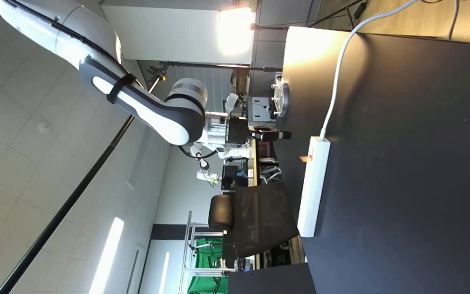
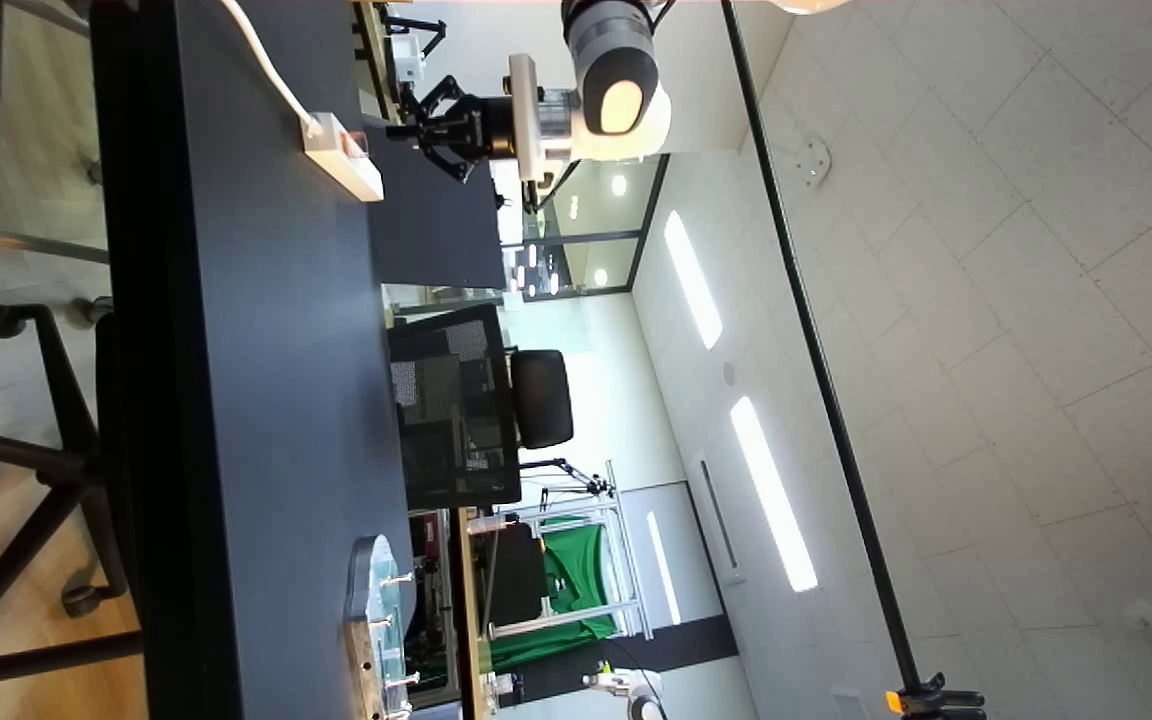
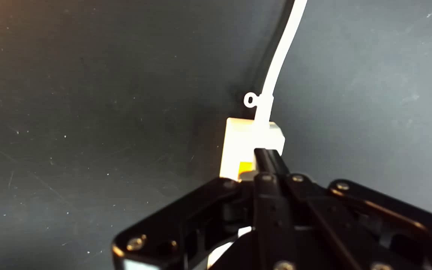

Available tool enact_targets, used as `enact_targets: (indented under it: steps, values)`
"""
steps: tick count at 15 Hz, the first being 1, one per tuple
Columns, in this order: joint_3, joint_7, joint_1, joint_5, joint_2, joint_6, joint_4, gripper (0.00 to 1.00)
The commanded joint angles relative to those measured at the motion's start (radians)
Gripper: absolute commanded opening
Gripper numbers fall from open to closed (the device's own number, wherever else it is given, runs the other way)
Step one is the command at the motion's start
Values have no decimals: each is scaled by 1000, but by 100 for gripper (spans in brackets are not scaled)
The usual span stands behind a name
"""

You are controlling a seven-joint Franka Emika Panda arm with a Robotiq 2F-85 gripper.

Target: Press the power button of the extension cord.

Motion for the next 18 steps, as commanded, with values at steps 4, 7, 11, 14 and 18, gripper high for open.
enact_targets:
  steps: [4,7,11,14,18]
  values:
    - [9,-6,-9,-7,13,-10,14,1]
    - [9,-7,-9,-7,13,-11,15,1]
    - [5,1,-4,-13,22,-4,22,0]
    - [0,20,8,-28,62,-7,43,0]
    - [8,23,5,-33,129,27,67,0]
